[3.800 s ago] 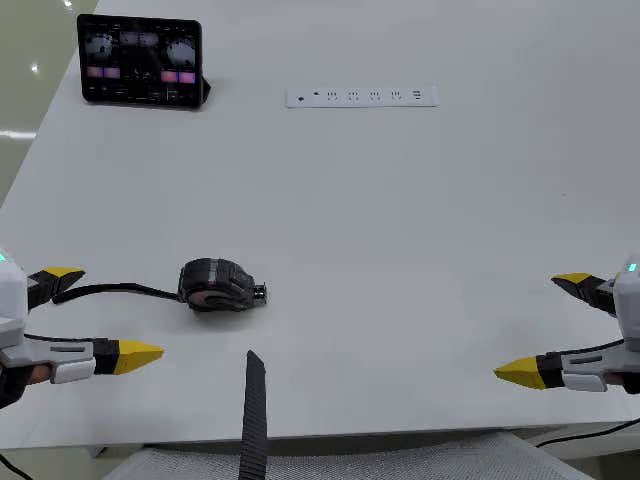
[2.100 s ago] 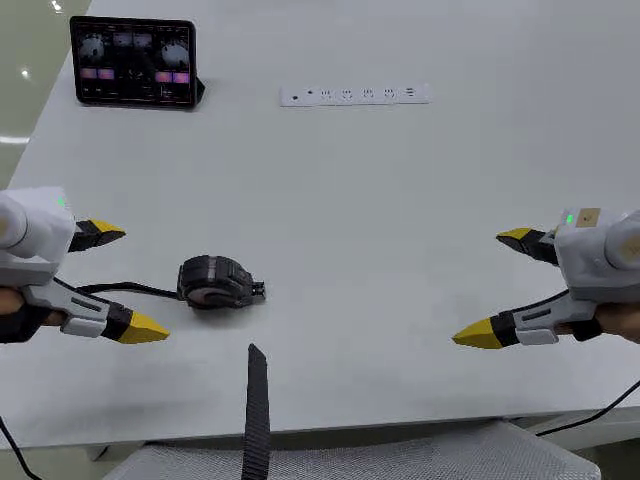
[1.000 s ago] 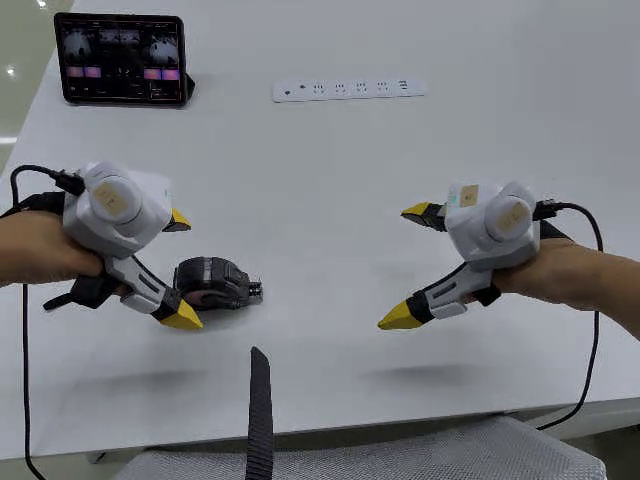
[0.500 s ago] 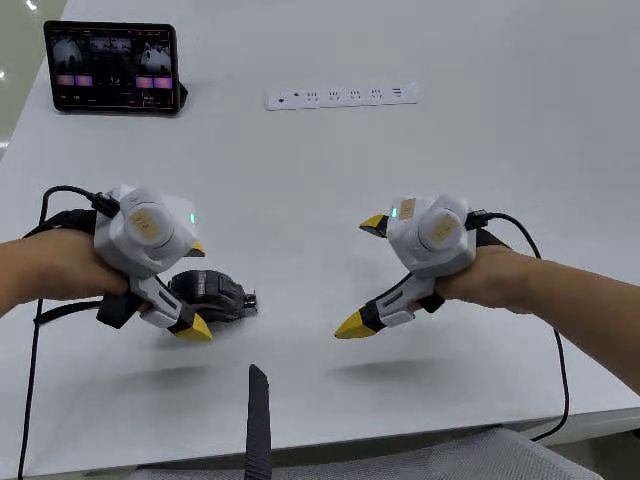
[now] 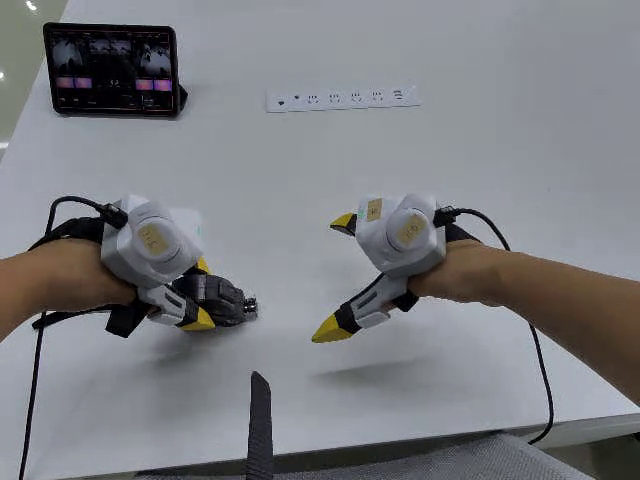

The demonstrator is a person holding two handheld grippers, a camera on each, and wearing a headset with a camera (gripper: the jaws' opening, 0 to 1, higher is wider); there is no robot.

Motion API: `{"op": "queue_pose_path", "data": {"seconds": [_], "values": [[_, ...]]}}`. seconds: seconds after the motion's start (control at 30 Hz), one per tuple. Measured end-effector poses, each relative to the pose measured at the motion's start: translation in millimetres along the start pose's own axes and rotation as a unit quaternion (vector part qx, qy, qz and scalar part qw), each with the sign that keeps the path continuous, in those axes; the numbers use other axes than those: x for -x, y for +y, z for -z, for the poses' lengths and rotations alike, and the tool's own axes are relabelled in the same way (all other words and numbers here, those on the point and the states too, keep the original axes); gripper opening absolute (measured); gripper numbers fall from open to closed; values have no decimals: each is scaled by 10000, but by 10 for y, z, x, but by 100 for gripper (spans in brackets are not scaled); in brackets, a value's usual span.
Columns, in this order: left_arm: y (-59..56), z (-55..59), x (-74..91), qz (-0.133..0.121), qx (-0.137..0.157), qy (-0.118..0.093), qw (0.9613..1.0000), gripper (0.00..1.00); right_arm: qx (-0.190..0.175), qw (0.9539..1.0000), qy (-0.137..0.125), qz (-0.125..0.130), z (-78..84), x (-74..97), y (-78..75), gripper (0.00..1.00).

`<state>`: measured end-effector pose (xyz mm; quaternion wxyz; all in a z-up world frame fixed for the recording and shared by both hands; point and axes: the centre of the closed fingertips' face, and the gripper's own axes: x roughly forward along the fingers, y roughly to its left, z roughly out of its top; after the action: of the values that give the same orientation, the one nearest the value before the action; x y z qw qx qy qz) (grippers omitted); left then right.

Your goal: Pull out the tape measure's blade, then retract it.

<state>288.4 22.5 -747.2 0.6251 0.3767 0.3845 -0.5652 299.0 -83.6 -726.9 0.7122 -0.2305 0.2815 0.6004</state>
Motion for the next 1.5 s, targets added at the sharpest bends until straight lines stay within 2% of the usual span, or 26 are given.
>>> {"op": "queue_pose_path", "data": {"seconds": [0.1, 0.2, 0.33, 0.6, 0.87, 1.03, 1.3, 1.37, 1.43, 1.5], "values": [[8, 2, 0, -40, -35, -33, 10000, 33, 76, 10000, -22, -55, -46, -53, 22, 99], [10, -3, -2, -27, -53, -89, 9999, 32, 125, 9998, 10, -133, -59, -122, 45, 92], [2, -6, -11, 3, -129, -39, 9999, 32, 202, 9996, 47, -213, -85, -253, 66, 91], [11, -4, -20, -89, -20, -13, 10000, 32, 199, 9993, 66, -315, -154, -424, 88, 88], [14, -12, -20, -66, 34, -80, 9999, 32, 352, 9982, 83, -475, -169, -547, 145, 72], [12, -14, -22, -52, 17, -53, 10000, 32, 450, 9970, 77, -622, -174, -629, 197, 56], [21, -15, -17, -32, 26, -85, 10000, 32, 536, 9959, 64, -726, -191, -738, 233, 45], [22, -18, -16, -30, 50, -117, 9999, 32, 513, 9960, 87, -723, -187, -767, 225, 44], [24, -17, -16, -41, 54, -131, 9999, 32, 479, 9963, 6, -710, -211, -784, 212, 42], [23, -17, -16, -53, 51, -133, 9999, 32, 499, 9962, 55, -711, -190, -816, 209, 38]]}}
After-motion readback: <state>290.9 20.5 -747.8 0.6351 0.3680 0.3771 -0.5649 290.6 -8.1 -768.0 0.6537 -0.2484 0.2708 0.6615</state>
